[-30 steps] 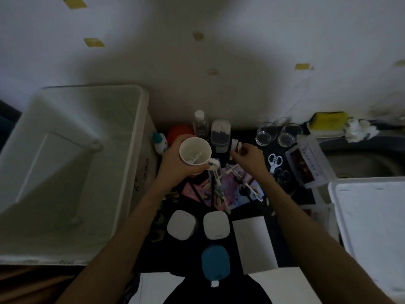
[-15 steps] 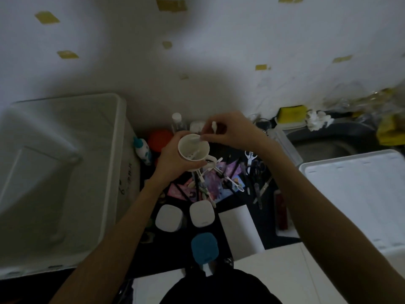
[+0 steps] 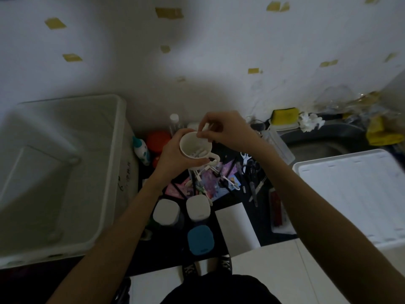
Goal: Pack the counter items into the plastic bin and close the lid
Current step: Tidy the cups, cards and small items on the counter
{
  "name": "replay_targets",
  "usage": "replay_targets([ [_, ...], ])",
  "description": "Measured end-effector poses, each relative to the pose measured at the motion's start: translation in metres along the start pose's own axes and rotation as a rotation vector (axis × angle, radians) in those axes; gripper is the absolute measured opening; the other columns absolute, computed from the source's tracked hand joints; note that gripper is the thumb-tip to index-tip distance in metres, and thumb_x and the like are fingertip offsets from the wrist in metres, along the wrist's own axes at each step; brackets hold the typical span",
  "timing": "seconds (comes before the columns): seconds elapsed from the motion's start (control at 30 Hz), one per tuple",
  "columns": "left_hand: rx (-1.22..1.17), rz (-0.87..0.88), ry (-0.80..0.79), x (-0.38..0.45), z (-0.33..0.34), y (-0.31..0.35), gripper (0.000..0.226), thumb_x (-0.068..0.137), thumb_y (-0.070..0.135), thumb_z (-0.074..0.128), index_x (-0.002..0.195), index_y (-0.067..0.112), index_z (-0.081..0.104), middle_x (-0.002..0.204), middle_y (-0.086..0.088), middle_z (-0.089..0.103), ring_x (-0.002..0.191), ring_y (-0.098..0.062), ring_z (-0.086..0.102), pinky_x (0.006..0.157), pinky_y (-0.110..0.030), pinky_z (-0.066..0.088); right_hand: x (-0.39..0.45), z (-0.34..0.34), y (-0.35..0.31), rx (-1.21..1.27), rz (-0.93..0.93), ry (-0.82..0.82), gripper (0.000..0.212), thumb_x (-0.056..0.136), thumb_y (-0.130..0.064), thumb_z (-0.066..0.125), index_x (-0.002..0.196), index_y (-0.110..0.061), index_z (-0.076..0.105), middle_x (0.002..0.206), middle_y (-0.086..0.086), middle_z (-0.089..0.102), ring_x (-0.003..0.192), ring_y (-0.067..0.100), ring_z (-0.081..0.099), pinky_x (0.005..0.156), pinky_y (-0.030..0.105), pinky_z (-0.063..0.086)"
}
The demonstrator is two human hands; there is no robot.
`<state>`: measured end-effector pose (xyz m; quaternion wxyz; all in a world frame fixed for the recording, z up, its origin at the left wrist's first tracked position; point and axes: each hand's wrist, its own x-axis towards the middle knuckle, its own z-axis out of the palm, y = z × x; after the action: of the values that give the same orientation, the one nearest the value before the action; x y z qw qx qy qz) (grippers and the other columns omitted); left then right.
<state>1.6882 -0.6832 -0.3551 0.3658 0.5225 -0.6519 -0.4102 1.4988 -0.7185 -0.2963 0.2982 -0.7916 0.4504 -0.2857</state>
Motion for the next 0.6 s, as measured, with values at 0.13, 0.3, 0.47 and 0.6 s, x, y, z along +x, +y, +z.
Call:
replay_targets([
  [0.13,-0.016,-0.012,0.015,0.000,-0.003,0.001,0.076,0.061,0.029,0.092,0.126,0.028,0.052,0.118,0.017,0.061,0.107,0.005,0.059,0.086,-0.016,0.053,0.003,0.011,0.001,0.017,-0.016,-0.029,0.017,0.087,-0.029,0.073,0.096,-0.015,0.071,0.079,-0.014,0.070,0.066,0.000,0.068,0.069,0.020,0.058],
  [0.3,0.034,-0.011,0.114,-0.003,-0.013,-0.006,0.077,0.059,0.028,0.093,0.124,0.022,0.054,0.120,0.012,0.060,0.110,0.000,0.057,0.091,-0.021,0.051,0.003,0.022,0.036,0.066,0.123,0.188,0.020,0.092,-0.030,0.065,0.095,-0.012,0.070,0.083,-0.002,0.073,0.071,0.010,0.069,0.071,0.030,0.059],
  [0.47,0.037,-0.038,0.142,-0.008,-0.023,-0.017,0.075,0.060,0.027,0.093,0.124,0.021,0.054,0.120,0.013,0.060,0.109,0.001,0.057,0.088,-0.018,0.051,-0.024,0.093,0.102,-0.196,0.434,-0.193,0.016,0.085,-0.024,0.071,0.097,-0.014,0.068,0.091,0.005,0.071,0.083,0.018,0.067,0.082,0.037,0.057],
  [0.6,0.039,-0.055,0.142,-0.012,-0.023,-0.024,0.075,0.061,0.026,0.092,0.125,0.018,0.053,0.122,0.008,0.059,0.112,-0.001,0.057,0.090,-0.016,0.050,-0.054,0.160,0.120,-0.263,0.561,-0.360,0.031,0.084,-0.029,0.070,0.105,-0.007,0.060,0.098,0.014,0.068,0.095,0.032,0.065,0.073,0.033,0.048],
])
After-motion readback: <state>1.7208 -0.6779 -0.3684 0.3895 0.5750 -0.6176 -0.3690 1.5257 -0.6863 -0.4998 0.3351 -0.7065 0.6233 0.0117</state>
